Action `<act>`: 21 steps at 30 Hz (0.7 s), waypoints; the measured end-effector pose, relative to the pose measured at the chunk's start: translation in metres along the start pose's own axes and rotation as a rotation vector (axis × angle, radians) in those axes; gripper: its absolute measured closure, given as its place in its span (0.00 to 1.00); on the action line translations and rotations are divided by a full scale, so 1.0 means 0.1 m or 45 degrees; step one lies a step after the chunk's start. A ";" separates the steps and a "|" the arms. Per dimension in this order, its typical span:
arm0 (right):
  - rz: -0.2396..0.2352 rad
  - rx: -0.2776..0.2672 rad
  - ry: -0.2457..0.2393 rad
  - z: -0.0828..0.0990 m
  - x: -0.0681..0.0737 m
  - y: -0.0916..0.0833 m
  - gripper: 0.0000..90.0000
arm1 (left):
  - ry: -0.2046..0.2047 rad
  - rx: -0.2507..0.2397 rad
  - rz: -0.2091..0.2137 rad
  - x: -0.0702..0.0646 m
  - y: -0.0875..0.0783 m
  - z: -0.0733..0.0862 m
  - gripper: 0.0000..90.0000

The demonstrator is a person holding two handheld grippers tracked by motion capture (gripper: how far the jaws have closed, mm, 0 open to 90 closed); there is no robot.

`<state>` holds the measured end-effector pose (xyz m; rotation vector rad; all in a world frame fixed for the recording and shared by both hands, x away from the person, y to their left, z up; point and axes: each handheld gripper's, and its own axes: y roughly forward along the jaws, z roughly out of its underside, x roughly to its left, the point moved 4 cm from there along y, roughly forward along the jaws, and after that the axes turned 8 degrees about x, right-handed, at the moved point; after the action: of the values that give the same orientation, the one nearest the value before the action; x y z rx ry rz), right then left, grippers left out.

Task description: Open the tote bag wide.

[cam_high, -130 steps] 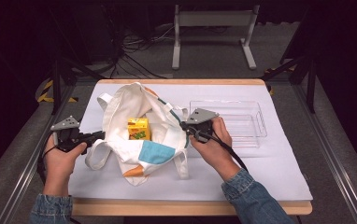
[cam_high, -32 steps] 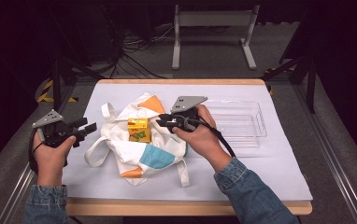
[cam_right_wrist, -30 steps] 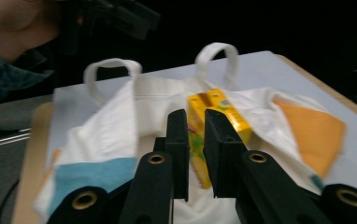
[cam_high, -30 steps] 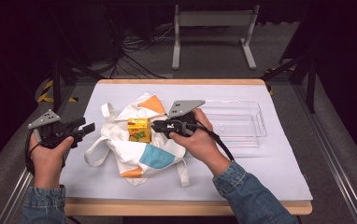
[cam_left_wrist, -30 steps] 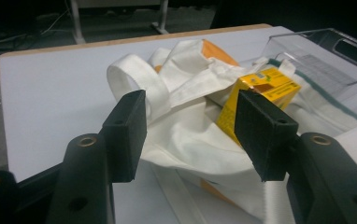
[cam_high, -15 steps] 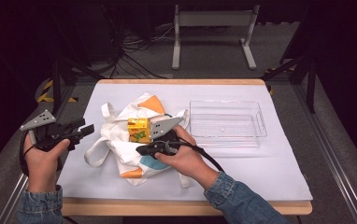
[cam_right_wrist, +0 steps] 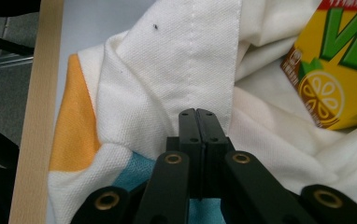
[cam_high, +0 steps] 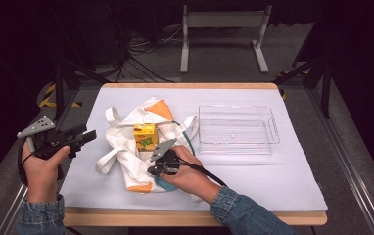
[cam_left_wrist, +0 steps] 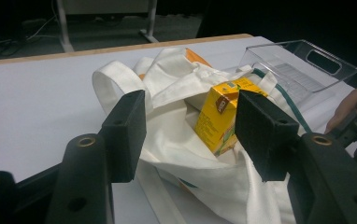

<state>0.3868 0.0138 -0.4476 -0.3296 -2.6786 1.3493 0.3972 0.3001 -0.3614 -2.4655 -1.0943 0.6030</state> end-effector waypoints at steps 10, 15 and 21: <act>-0.002 0.031 -0.008 0.09 0.00 0.14 1.00 | 0.002 -0.002 0.002 -0.02 0.00 0.00 0.49; 0.012 -0.010 -0.006 0.06 -0.01 0.06 0.92 | 0.001 -0.005 0.001 -0.01 -0.01 0.00 0.49; 0.030 -0.144 0.026 -0.01 -0.06 -0.18 0.82 | 0.003 -0.006 0.003 -0.01 -0.03 0.00 0.46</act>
<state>0.3899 0.0024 -0.4326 -0.3856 -2.7486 1.1959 0.3950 0.3012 -0.3598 -2.4710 -1.0929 0.5985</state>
